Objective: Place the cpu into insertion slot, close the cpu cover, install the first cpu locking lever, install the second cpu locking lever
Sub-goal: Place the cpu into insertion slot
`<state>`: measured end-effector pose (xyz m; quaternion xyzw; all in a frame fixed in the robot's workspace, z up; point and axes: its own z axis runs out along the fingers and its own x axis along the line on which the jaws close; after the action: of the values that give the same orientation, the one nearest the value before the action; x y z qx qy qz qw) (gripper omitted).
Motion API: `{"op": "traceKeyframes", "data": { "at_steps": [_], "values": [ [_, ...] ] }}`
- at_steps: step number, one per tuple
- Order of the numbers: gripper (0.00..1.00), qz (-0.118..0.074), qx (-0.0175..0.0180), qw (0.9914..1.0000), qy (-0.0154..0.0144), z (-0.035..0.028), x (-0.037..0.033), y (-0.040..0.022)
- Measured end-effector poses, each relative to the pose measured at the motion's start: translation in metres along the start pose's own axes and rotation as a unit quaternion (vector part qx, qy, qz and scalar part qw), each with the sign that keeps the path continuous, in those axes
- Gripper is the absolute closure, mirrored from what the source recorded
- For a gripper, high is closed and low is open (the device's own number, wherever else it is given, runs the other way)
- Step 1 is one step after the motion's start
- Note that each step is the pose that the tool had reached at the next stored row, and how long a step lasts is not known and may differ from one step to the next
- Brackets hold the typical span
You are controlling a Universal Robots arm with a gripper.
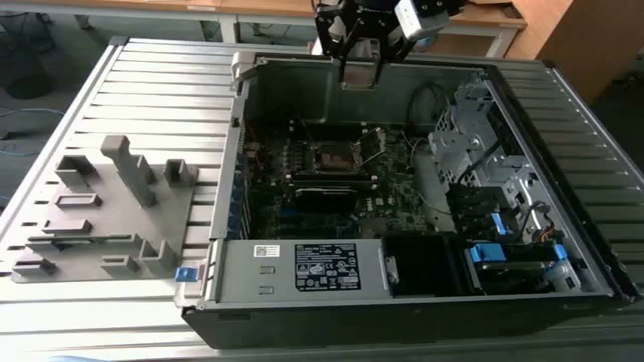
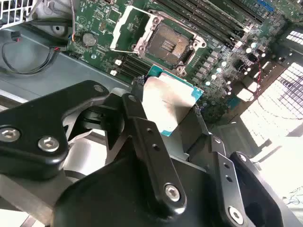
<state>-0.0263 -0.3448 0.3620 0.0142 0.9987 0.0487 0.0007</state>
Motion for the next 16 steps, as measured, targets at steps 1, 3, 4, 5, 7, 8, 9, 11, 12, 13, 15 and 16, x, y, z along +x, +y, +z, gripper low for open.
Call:
{"op": "traceKeyframes", "data": {
  "at_steps": [1, 3, 4, 5, 7, 8, 9, 11, 12, 13, 15, 16],
  "values": [
    [0.46, 0.0, 0.0, 1.0, 0.0, 0.0, 0.0, 0.0],
    [0.46, 0.0, 0.0, 1.0, -0.0004, 0.0003, 0.0, 0.0],
    [0.46, 0.0, 0.0, 1.0, -0.0005, 0.0003, 0.0, 0.0],
    [0.46, 0.0, 0.0, 1.0, -0.0005, 0.0003, 0.0, 0.0],
    [0.46, 0.0, 0.0, 1.0, -0.0005, 0.0004, 0.0, 0.0],
    [0.46, 0.0, -0.0001, 1.0, -0.0005, 0.0007, 0.0, 0.0],
    [0.46, 0.0, -0.0001, 1.0, -0.0005, 0.0011, 0.0, -0.0001],
    [0.46, 0.0, 0.0, 1.0, -0.0005, 0.0021, 0.0, -0.0002],
    [0.46, 0.0, -0.0001, 1.0, -0.0005, 0.0029, 0.0, -0.0003],
    [0.46, 0.0, 0.0, 1.0, -0.0005, 0.0038, 0.0, -0.0004],
    [0.46, 0.0, 0.0, 1.0, -0.0005, 0.0058, 0.0, -0.0006],
    [0.46, 0.0, 0.0, 1.0, -0.0005, 0.0068, 0.0, -0.0007]
  ]
}}
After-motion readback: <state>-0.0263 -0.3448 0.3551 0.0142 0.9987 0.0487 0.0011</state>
